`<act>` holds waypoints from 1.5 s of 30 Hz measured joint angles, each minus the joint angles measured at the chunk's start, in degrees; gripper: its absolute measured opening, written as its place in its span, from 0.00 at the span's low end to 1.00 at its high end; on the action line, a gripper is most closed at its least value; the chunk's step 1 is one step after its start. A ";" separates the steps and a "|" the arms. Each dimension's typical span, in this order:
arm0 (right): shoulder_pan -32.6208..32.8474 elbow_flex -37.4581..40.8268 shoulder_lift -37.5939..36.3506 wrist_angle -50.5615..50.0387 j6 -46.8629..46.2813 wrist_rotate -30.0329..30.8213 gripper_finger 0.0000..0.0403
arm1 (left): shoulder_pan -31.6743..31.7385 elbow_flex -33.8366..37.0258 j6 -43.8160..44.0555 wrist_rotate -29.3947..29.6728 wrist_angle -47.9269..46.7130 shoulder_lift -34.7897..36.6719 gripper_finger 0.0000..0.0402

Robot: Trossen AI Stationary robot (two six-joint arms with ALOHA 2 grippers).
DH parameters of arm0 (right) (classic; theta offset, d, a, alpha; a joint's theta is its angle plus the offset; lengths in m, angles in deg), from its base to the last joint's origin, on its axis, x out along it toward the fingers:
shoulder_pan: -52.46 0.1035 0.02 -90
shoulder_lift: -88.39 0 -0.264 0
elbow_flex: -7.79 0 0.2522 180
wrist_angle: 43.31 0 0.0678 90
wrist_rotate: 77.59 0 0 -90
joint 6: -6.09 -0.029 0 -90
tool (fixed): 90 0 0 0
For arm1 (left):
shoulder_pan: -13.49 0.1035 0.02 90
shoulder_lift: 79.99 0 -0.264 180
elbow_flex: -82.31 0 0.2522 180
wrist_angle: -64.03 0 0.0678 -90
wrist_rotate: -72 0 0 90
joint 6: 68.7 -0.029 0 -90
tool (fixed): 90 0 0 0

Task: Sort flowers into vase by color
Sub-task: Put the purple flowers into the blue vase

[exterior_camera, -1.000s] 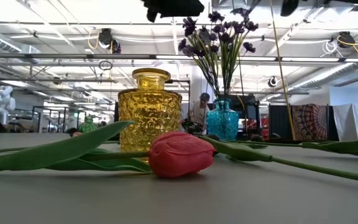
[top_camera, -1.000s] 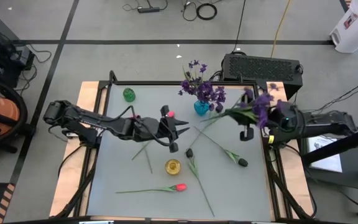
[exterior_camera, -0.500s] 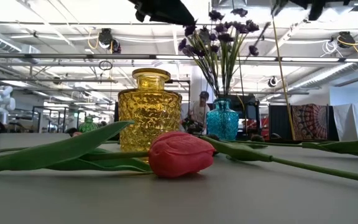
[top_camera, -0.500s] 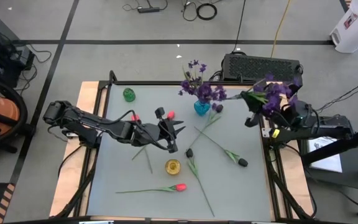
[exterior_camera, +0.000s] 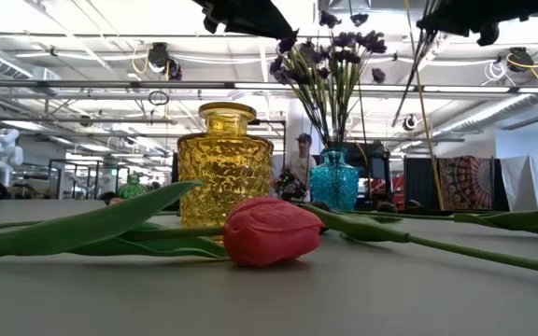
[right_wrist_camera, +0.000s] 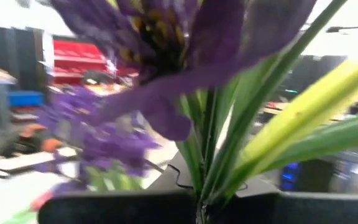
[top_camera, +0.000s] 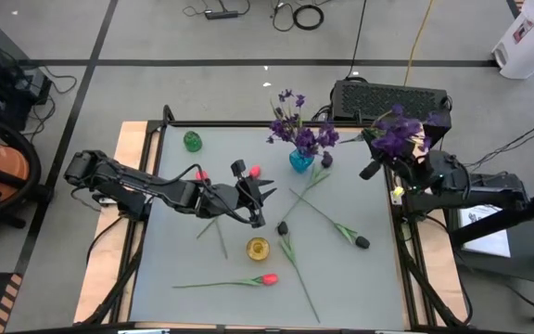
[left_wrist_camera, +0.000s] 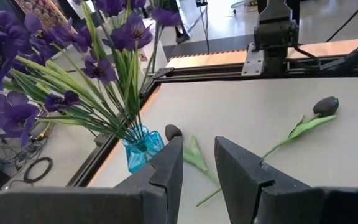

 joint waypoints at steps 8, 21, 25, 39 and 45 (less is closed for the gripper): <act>-6.48 0.00 6.51 2.33 -0.73 0.42 0.00 | 0.00 0.00 0.00 0.00 0.54 0.00 0.25; -22.88 -4.29 16.69 2.78 -13.49 -16.99 0.00 | -0.13 0.00 0.00 0.00 -0.02 -0.02 0.25; -28.44 -10.02 19.44 -2.96 -14.28 -25.38 0.00 | -0.13 0.00 0.02 -0.02 -0.11 -0.02 0.25; -56.84 -19.87 28.81 -11.98 -8.34 -71.63 0.00 | -0.13 0.00 0.01 -0.02 -0.78 -0.02 0.25; -65.41 -19.85 34.49 -10.67 -4.26 -88.43 0.00 | -0.13 0.00 0.00 -0.02 -1.52 -0.04 0.25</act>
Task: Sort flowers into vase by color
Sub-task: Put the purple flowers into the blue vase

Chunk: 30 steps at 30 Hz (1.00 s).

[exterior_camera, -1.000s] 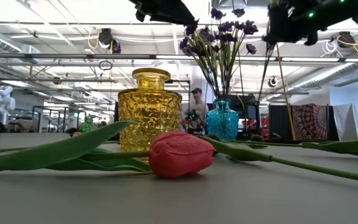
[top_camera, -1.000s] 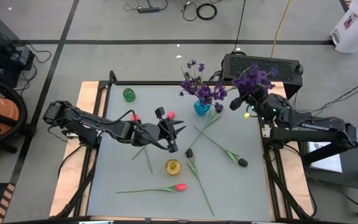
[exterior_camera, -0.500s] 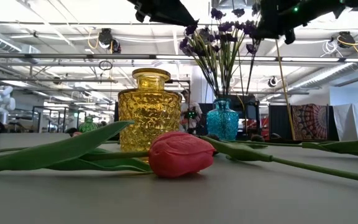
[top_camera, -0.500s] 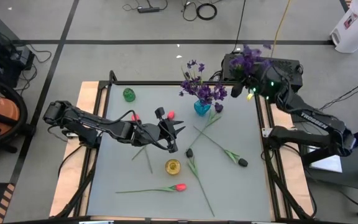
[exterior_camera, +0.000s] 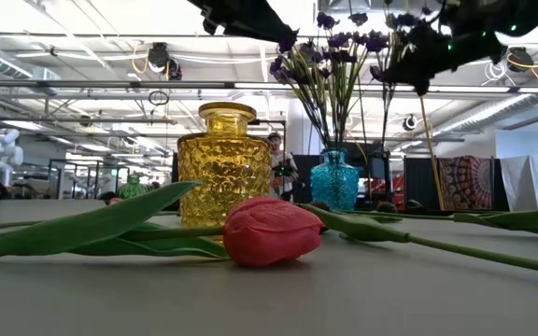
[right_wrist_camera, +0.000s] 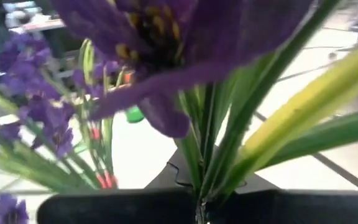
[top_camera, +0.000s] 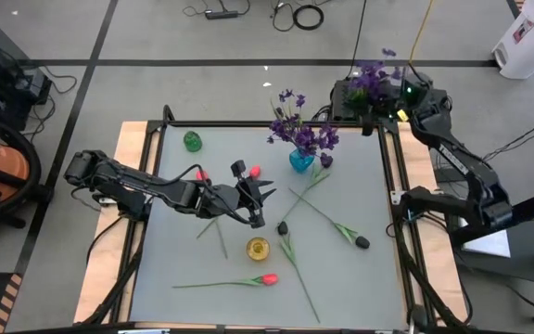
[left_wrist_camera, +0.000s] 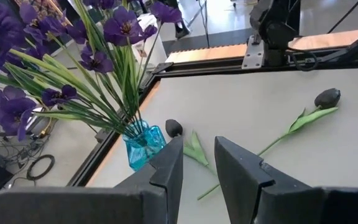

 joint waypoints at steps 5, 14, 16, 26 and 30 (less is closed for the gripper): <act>-1.58 0.00 5.56 10.74 -2.58 -9.17 0.00 | 0.00 0.00 0.00 -0.02 0.13 0.00 0.25; -1.45 0.00 12.76 21.73 -4.45 -10.53 0.00 | 0.00 0.00 -0.37 -0.02 -0.10 0.00 0.25; -1.45 -0.03 13.67 22.81 -5.03 -11.53 0.00 | 0.02 0.00 -0.52 -0.02 -0.20 0.00 0.25; 2.07 -1.03 15.34 22.52 -8.07 -15.02 0.00 | 0.94 0.00 -0.42 -0.02 -0.20 0.00 0.25; 4.55 -1.03 15.34 22.75 -8.92 -14.94 0.00 | 0.92 0.00 -0.38 -0.02 -0.20 0.00 0.25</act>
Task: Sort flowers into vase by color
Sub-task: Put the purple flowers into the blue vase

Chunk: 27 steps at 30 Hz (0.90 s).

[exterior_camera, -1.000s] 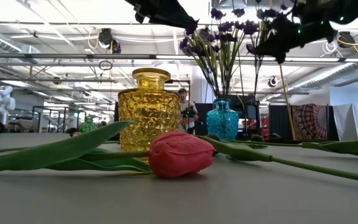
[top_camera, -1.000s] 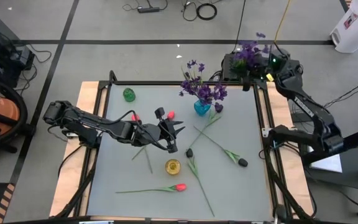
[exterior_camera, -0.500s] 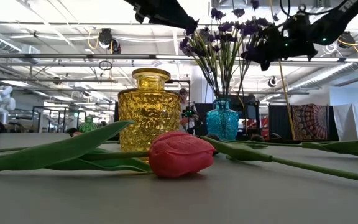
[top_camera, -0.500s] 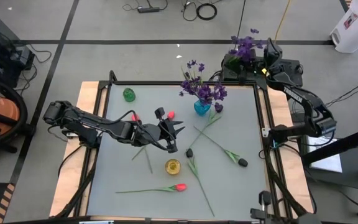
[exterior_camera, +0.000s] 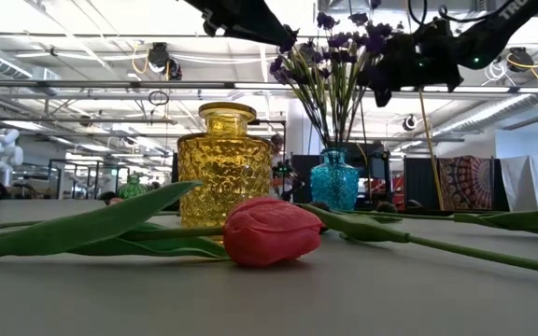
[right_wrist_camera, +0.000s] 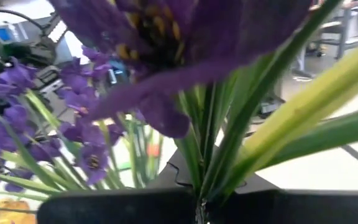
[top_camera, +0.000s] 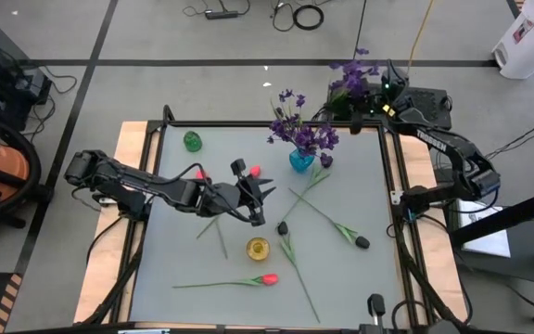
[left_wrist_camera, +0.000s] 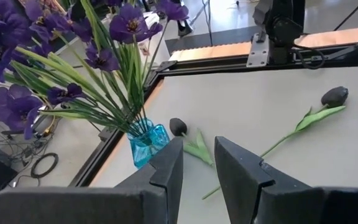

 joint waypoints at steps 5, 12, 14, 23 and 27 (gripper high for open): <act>1.43 0.00 -0.07 3.91 -3.56 0.21 0.00 | 0.00 0.00 0.16 0.00 0.00 0.00 0.25; 1.56 -0.02 -0.17 7.90 -6.91 0.22 0.00 | 0.00 0.00 0.31 0.00 -0.03 0.00 0.25; 1.56 0.00 -0.17 7.47 -6.97 0.14 0.00 | 0.00 0.00 0.31 0.00 -0.04 0.00 0.25; 1.78 -0.02 -0.17 5.74 -8.59 -0.51 0.00 | 0.00 0.00 0.33 -0.01 -0.04 0.00 0.25; 2.60 -0.02 -0.17 5.61 -9.60 -1.42 0.00 | 0.00 0.00 0.33 0.00 -0.04 0.00 0.25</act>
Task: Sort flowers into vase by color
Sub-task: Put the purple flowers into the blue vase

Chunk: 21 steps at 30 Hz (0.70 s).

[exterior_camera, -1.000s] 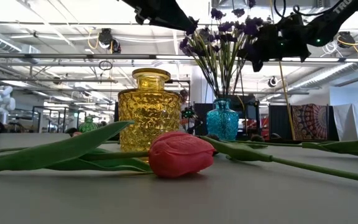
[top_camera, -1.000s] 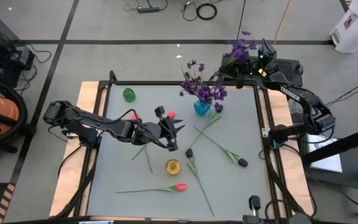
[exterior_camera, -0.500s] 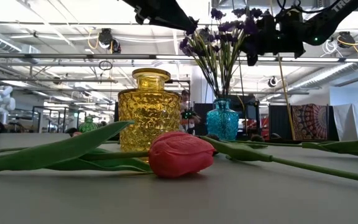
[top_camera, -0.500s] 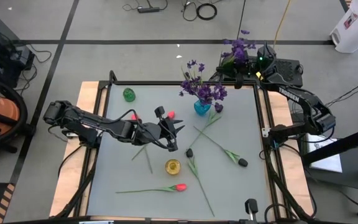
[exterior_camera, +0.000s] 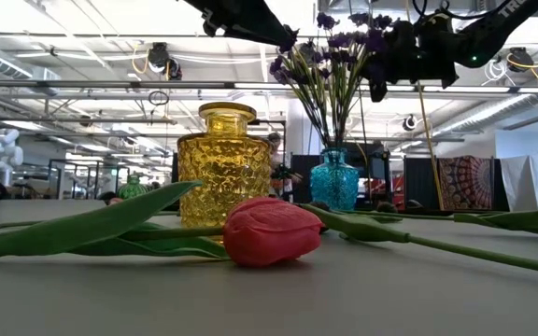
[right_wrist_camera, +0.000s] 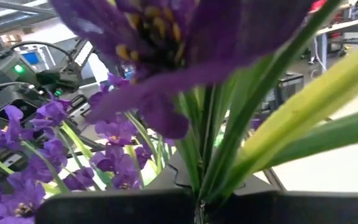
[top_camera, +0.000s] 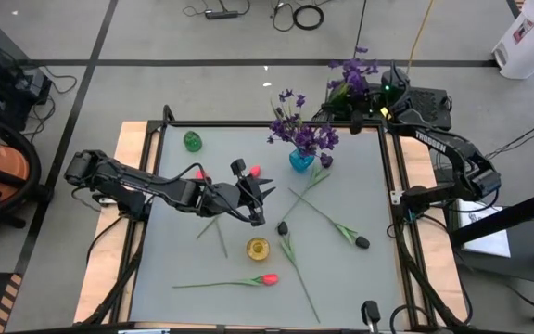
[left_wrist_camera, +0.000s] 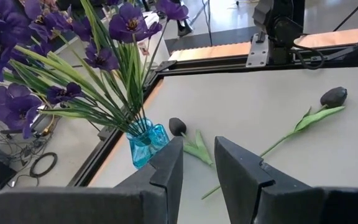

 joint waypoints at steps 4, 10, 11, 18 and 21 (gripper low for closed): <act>1.21 0.00 0.00 -0.04 -0.06 -0.13 0.00 | 0.00 0.00 0.00 -0.01 0.00 0.00 0.25; 2.95 0.00 0.00 -1.20 0.62 -0.12 0.00 | 0.00 0.00 0.00 0.00 0.00 0.00 0.25; 3.13 0.00 0.00 -1.80 1.21 -0.03 0.00 | 0.00 0.00 0.00 -0.02 0.00 0.00 0.25; 3.20 0.00 0.00 -4.88 4.04 0.66 0.00 | 0.00 0.00 0.00 -0.02 0.00 0.00 0.25; 3.18 0.00 0.00 -5.11 4.85 0.68 0.00 | 0.00 0.00 0.00 -0.02 0.00 0.00 0.25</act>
